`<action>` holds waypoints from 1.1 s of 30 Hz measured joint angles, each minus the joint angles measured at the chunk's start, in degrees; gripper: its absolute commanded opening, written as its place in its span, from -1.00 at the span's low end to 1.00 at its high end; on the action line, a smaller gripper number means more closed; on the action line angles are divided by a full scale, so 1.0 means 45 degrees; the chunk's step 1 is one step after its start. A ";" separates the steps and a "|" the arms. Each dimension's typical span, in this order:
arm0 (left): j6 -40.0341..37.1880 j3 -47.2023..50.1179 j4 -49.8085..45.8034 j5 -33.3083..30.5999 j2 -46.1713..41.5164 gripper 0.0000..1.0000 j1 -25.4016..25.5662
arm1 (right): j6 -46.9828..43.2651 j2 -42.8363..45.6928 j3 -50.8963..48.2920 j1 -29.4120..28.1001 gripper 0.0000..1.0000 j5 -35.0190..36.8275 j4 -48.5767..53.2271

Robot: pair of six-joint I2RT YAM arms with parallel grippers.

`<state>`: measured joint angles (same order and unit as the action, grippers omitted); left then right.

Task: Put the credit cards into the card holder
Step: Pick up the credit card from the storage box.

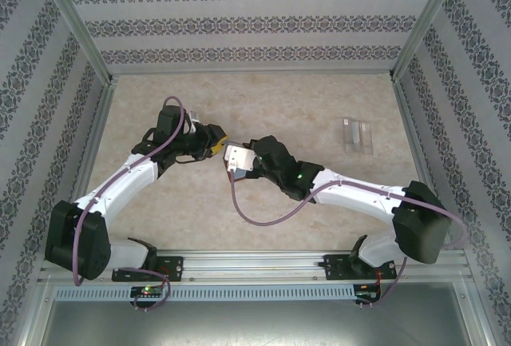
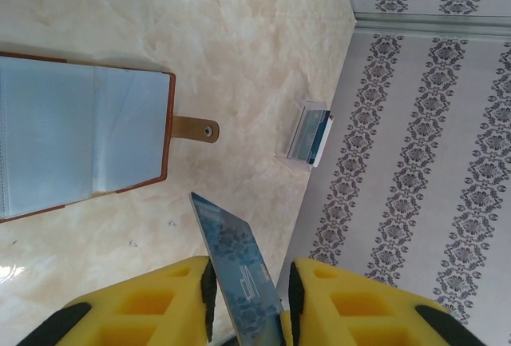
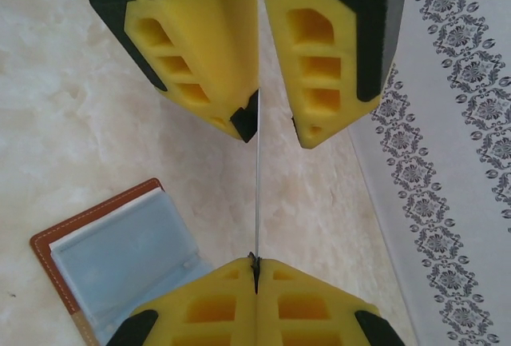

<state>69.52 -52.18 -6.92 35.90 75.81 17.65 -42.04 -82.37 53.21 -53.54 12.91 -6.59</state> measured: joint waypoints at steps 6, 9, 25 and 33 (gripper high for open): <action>0.0131 0.0015 0.0092 0.0058 0.0136 -0.82 0.0000 | 0.0000 -0.0063 0.0165 -0.0194 -1.00 0.0364 -0.0136; 0.0335 0.0024 0.0427 0.0073 0.0170 -1.00 -0.0005 | 0.0000 -0.0141 0.0160 -0.0248 -0.62 0.0510 -0.0092; -0.3905 -0.0641 -0.0024 0.0767 0.1292 -1.00 0.0267 | 0.6309 0.4231 -0.2176 0.3900 0.96 -0.4075 -0.0481; -0.8568 -0.0792 -0.0228 0.1579 0.0733 -1.00 0.1001 | 0.9981 0.3517 -0.1598 0.6785 0.48 -0.8544 0.0991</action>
<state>30.96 -55.75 -7.94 43.00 79.11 22.15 2.87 -66.54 46.02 -23.00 -25.54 -2.13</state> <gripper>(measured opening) 0.065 0.811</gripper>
